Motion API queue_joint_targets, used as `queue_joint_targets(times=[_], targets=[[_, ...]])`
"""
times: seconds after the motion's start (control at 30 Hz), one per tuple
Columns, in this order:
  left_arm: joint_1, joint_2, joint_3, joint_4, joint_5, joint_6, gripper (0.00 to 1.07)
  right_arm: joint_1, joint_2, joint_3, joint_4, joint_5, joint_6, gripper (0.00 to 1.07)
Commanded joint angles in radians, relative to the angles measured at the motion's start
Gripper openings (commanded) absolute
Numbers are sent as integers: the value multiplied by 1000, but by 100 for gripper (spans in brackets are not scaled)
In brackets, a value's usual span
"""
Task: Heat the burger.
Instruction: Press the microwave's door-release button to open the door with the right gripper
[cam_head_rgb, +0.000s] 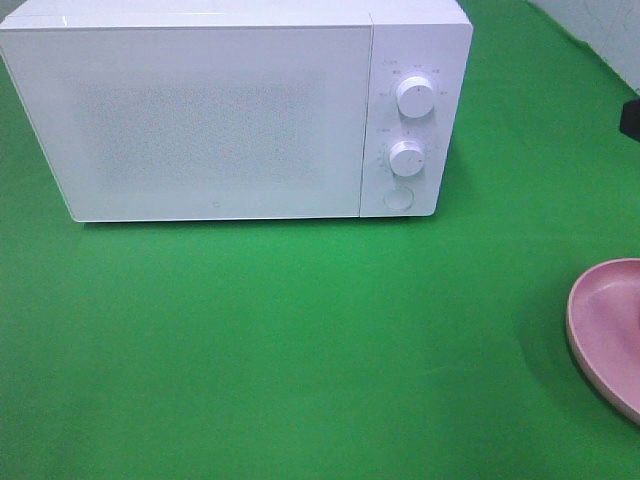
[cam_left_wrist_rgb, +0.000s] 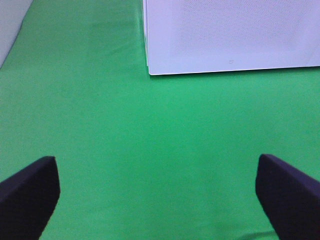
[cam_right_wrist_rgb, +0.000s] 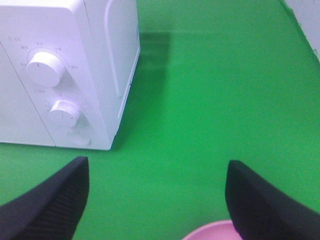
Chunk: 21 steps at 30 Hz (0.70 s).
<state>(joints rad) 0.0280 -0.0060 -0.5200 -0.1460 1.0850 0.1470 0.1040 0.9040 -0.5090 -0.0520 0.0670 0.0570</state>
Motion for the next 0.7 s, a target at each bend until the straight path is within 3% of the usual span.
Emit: queue_joint_targets(times=[0.03, 0.4, 0.7], targets=[[0, -16, 3, -1, -12, -5, 100, -6, 41, 42, 2, -175, -7, 73], [0, -16, 3, -1, -12, -5, 100, -6, 164, 144, 25, -528, -43, 73], [0, -16, 3, -1, -12, -5, 100, -6, 258, 229, 203, -720, -154, 73]])
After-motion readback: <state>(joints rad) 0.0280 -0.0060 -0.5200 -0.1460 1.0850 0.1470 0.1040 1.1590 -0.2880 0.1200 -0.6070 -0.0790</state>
